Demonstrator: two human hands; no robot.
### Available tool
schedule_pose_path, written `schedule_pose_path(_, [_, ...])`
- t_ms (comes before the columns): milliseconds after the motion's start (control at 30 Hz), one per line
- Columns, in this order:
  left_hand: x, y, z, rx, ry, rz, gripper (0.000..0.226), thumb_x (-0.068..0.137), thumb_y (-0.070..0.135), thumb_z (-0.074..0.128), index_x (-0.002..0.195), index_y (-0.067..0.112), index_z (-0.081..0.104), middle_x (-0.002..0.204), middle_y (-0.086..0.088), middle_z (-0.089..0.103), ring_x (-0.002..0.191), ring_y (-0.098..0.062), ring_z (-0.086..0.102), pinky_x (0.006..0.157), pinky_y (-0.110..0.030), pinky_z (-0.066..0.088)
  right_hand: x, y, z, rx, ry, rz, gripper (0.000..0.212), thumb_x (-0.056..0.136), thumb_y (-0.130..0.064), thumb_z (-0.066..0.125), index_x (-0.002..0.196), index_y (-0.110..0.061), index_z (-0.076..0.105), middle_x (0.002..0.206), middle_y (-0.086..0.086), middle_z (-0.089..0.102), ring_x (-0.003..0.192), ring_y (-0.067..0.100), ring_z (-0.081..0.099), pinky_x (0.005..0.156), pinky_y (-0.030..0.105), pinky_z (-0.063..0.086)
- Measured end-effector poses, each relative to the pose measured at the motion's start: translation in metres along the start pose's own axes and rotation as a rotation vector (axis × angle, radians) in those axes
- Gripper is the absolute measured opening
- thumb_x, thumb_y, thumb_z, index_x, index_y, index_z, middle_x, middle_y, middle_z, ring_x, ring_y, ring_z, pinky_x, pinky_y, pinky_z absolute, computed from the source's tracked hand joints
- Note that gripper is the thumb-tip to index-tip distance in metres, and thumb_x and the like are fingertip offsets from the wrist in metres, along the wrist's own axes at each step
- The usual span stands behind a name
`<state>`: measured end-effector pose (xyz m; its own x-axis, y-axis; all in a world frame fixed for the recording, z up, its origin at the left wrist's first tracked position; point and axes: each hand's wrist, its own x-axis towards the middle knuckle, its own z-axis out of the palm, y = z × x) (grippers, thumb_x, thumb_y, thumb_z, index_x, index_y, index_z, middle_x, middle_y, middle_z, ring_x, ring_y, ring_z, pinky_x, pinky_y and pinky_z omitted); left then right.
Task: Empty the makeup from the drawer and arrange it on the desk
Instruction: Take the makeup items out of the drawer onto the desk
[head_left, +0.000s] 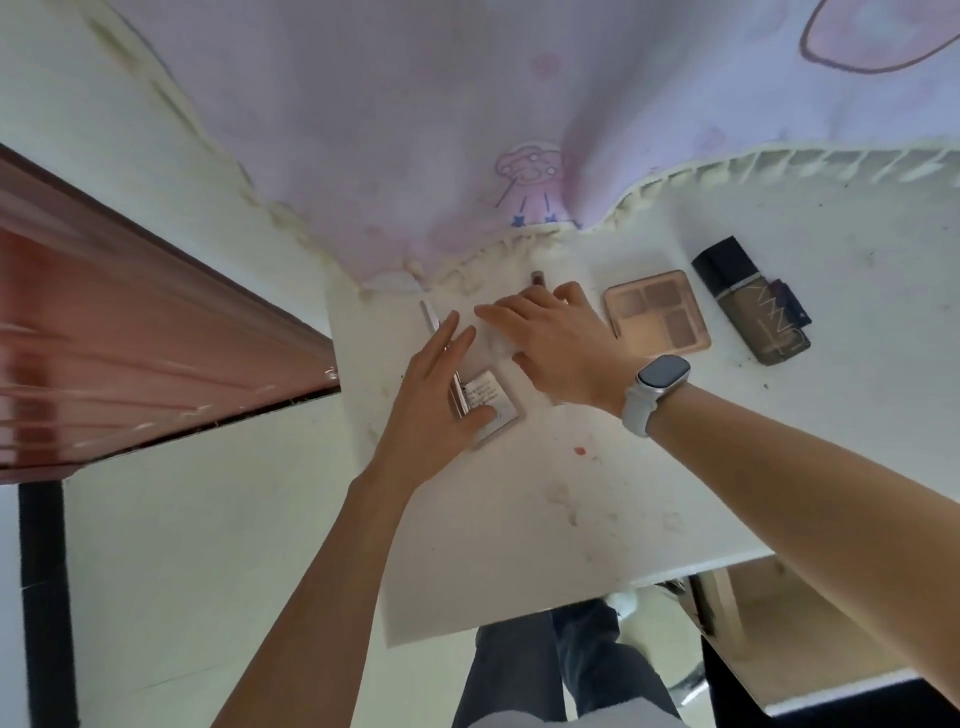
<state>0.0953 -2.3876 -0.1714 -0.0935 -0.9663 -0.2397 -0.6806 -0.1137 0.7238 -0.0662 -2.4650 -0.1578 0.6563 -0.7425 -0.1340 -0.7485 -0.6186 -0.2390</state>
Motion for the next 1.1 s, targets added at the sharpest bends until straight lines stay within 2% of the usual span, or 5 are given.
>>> schedule_pose_path(167, [0.017,-0.001,-0.009,0.124,-0.038,0.039,0.085,0.079,0.031,0.07,0.146,0.027,0.017,0.145,0.024,-0.002,0.136,-0.012,0.017,0.108,-0.03,0.018,0.006,0.009,0.003,0.001,-0.065,-0.03,0.053,0.088,-0.021,0.055,0.138,-0.021,0.037,0.14,-0.005,0.042,0.127,0.019,0.039,0.097,0.037,0.024])
schedule_pose_path(333, [0.027,-0.001,-0.01,0.291,-0.056,0.114,0.086,0.082,0.046,0.062,0.142,0.039,0.001,0.147,0.024,-0.01,0.124,-0.015,0.022,0.092,-0.025,0.018,0.001,0.016,0.006,0.017,-0.01,-0.021,0.049,0.083,-0.024,0.063,0.13,-0.019,0.049,0.133,-0.001,0.05,0.124,0.02,0.046,0.101,0.039,0.024])
schedule_pose_path(633, [0.003,-0.005,-0.002,0.128,0.066,0.056,0.052,0.082,0.021,0.067,0.132,0.02,0.05,0.14,-0.002,0.036,0.107,-0.016,0.039,0.098,-0.038,0.041,-0.015,0.02,0.018,0.021,0.153,0.01,0.042,0.074,-0.026,0.071,0.113,-0.016,0.062,0.113,0.002,0.064,0.108,0.025,0.058,0.094,0.043,0.029])
schedule_pose_path(967, [0.003,0.019,0.027,0.356,0.02,-0.011,0.099,0.079,0.053,0.06,0.148,0.016,0.001,0.155,0.006,0.008,0.123,-0.015,0.014,0.1,-0.031,0.022,-0.021,0.03,0.02,0.099,0.146,0.044,0.05,0.077,-0.017,0.065,0.125,-0.009,0.052,0.117,0.007,0.059,0.113,0.029,0.051,0.091,0.04,0.037])
schedule_pose_path(1100, [0.01,0.022,0.034,0.342,0.03,0.014,0.105,0.078,0.051,0.061,0.147,0.014,-0.008,0.146,0.002,0.028,0.126,-0.014,0.012,0.098,-0.03,0.017,-0.023,0.033,0.017,0.036,0.091,0.016,0.071,0.079,-0.015,0.063,0.142,-0.017,0.03,0.116,0.008,0.055,0.111,0.03,0.048,0.087,0.041,0.043])
